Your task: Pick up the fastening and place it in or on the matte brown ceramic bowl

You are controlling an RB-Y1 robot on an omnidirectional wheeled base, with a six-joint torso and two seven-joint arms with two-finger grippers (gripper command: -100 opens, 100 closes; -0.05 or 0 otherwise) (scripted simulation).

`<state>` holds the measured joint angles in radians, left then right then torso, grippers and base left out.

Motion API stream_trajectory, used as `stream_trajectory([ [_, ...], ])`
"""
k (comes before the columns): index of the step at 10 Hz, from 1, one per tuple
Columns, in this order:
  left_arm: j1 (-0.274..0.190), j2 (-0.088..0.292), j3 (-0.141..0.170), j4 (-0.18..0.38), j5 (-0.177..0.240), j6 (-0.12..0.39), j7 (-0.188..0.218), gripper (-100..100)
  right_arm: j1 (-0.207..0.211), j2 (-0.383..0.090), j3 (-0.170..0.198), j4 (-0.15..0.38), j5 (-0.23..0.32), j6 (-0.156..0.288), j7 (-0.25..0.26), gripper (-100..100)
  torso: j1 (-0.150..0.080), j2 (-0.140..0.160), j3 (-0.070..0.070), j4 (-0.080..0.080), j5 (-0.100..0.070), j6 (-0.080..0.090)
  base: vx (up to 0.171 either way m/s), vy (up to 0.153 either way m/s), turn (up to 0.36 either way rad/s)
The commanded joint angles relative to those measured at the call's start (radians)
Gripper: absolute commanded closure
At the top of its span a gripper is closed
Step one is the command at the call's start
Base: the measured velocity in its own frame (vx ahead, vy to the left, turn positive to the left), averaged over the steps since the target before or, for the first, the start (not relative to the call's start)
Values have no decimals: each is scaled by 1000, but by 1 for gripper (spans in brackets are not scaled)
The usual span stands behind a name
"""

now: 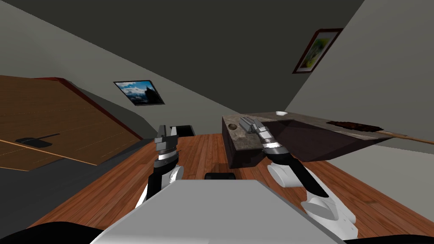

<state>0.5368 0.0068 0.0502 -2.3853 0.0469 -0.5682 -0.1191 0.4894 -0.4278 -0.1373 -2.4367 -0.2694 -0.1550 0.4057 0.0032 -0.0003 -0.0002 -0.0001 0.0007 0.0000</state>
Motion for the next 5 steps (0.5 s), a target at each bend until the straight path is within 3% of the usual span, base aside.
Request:
stream_trajectory([
  [1, 0, 0, 0, 0, 0, 0, 0, 0, -1, -19, -3, -6, -12, 40, 18, -100, 0, 0, 0, 0, 0, 0, 4, 43, 6],
  [4, 0, 0, 0, 0, 0, 0, 0, 0, 4, -102, -17, -21, -65, 124, 81, -100, 0, 0, 0, 0, 0, 0, 10, 52, 16],
  [5, 0, 0, 0, 0, 0, 0, 0, 0, 4, -102, -17, -21, -65, 142, 81, -100, 0, -1, 0, 0, 0, 0, 18, 44, 10],
])
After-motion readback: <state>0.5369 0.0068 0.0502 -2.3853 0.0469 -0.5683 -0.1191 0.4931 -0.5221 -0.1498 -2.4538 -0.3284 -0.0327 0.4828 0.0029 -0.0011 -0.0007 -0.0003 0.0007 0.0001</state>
